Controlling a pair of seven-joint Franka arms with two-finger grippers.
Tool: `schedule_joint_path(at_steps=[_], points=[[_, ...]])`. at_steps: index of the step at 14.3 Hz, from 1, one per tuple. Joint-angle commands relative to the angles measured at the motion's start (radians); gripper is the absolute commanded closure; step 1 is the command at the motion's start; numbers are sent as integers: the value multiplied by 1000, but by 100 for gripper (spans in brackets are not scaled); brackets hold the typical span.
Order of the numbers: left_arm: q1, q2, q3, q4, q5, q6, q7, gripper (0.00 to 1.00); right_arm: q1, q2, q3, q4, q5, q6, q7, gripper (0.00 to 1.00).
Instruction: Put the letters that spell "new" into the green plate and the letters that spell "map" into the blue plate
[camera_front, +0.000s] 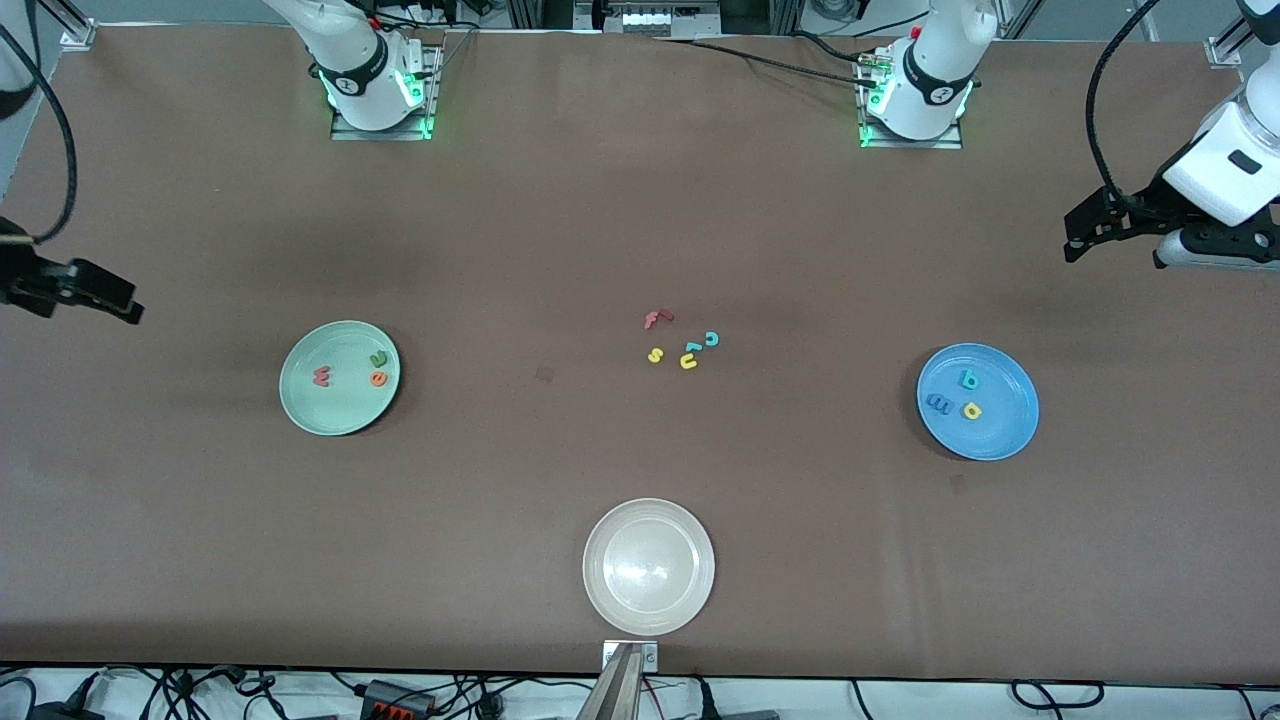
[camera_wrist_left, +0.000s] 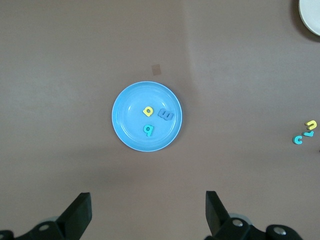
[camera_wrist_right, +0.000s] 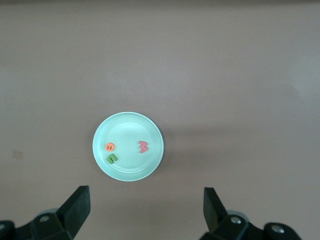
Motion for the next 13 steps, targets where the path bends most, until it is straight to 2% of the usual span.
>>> schedule_joint_path(at_steps=[1,7,13], points=[[16,2,-18,31,14,-33,20,0,-32,-46,24,-18,-17,-18,-24,0],[11,16,-18,51,16,-59,23,0,-35,-66,19,-32,-17,-101,22,0],[10,16,-18,52,16,-64,23,0,-38,-195,19,-217,-15,-12,22,0]])
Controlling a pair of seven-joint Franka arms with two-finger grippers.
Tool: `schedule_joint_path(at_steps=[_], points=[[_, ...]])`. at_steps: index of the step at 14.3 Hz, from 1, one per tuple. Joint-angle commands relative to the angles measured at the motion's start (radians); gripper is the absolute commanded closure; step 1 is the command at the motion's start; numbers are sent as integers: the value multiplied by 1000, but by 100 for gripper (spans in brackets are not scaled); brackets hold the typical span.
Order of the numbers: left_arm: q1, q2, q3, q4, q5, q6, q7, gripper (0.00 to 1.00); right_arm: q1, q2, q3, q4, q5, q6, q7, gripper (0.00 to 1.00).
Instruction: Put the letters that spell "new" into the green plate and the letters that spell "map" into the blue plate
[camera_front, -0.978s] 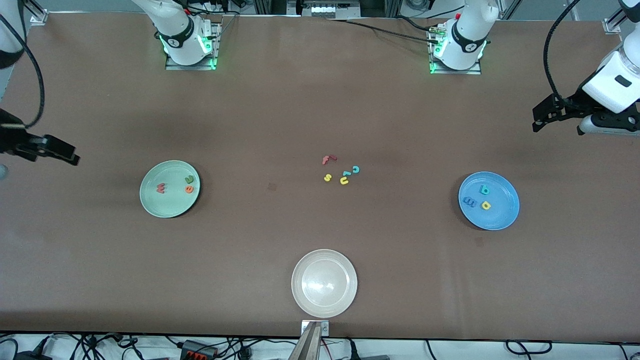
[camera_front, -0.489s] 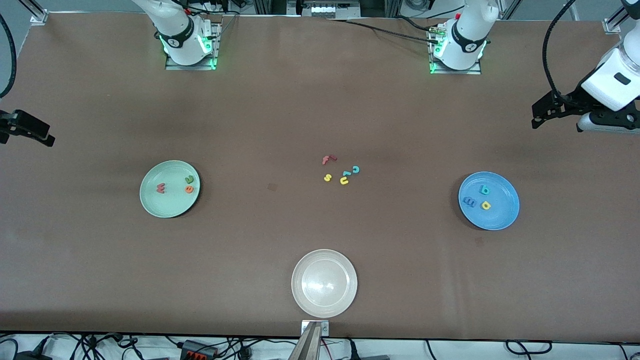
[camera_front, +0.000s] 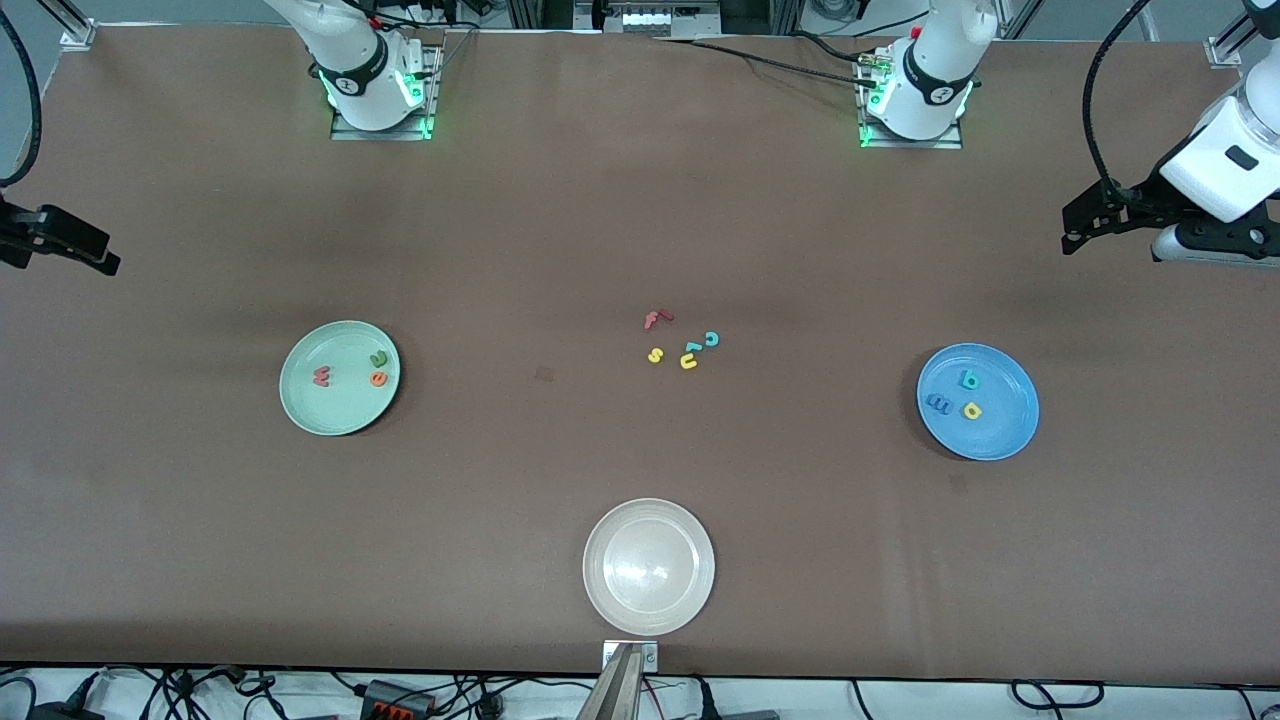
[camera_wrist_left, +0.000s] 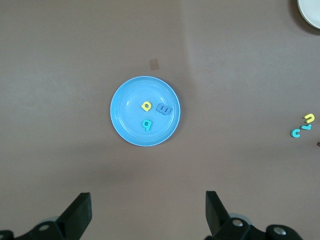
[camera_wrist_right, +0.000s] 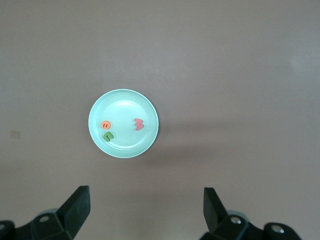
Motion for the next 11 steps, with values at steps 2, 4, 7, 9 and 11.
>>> schedule_joint_path(at_steps=[2,4,7,9,11], points=[[10,11,-11,30,16,-25,19,0,-18,-103,20,-123,-16,31,17,0],[10,11,-11,30,16,-25,18,0,-19,-105,18,-124,-18,30,10,0],[10,10,-11,30,16,-28,18,0,-21,-103,18,-124,-19,30,4,0],[11,10,-11,35,17,-56,19,0,-21,-103,18,-126,-19,28,5,0],[8,10,-13,42,17,-62,18,0,-25,-99,18,-126,-19,30,5,0]])
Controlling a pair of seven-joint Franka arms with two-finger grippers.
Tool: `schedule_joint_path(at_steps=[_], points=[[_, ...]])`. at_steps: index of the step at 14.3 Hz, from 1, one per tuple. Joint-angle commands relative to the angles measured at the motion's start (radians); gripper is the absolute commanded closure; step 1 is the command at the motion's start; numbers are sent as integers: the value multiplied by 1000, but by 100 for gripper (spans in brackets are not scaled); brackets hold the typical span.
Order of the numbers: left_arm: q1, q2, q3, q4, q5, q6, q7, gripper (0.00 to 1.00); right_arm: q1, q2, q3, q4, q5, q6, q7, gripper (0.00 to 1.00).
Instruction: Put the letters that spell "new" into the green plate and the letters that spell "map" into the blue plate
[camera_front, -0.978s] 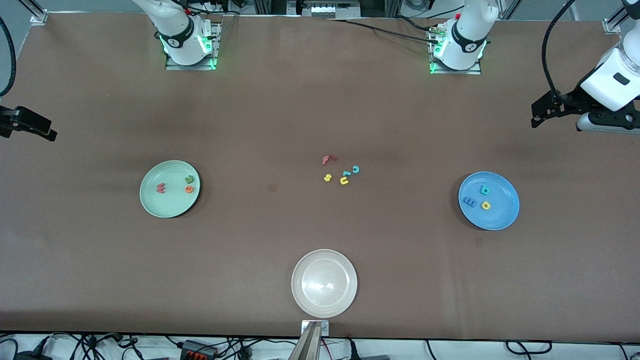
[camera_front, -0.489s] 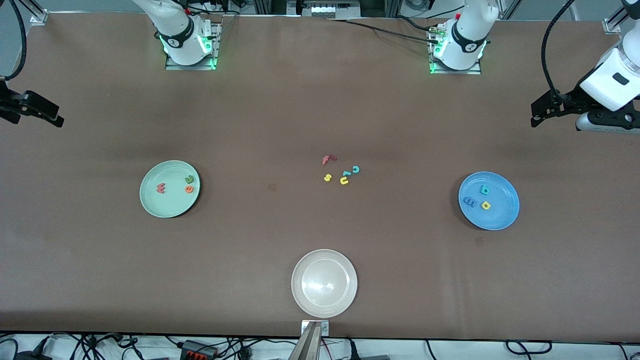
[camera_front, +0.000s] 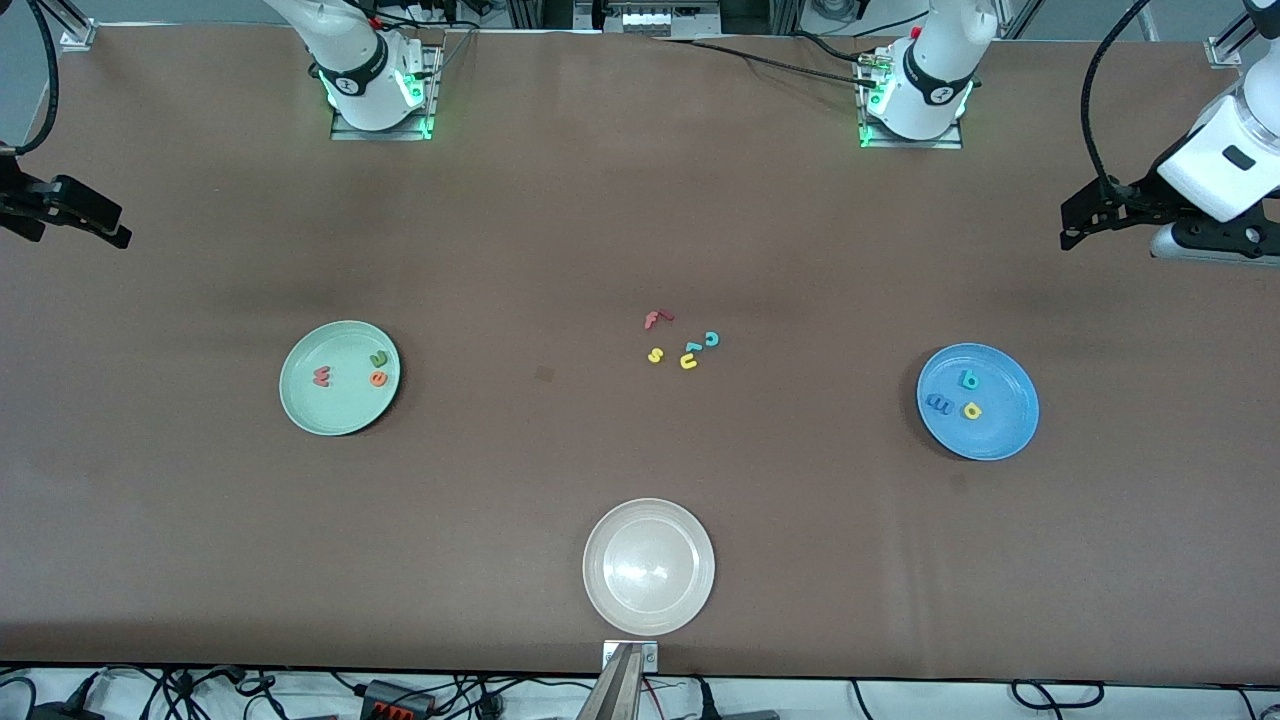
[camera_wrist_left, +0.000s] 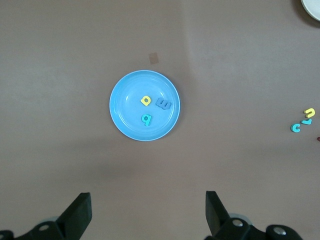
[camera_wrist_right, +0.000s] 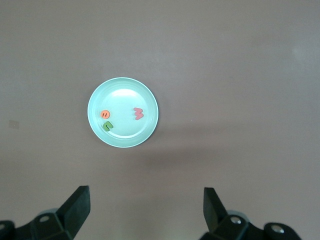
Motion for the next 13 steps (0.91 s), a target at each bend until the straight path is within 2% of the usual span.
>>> schedule_joint_path(at_steps=[1,13], points=[[7,11,-12,39,17,-32,18,0,-24,-17,18,-27,-16,16,6,0],[7,10,-23,39,19,-36,19,0,-29,-17,18,-47,-16,34,3,0]])
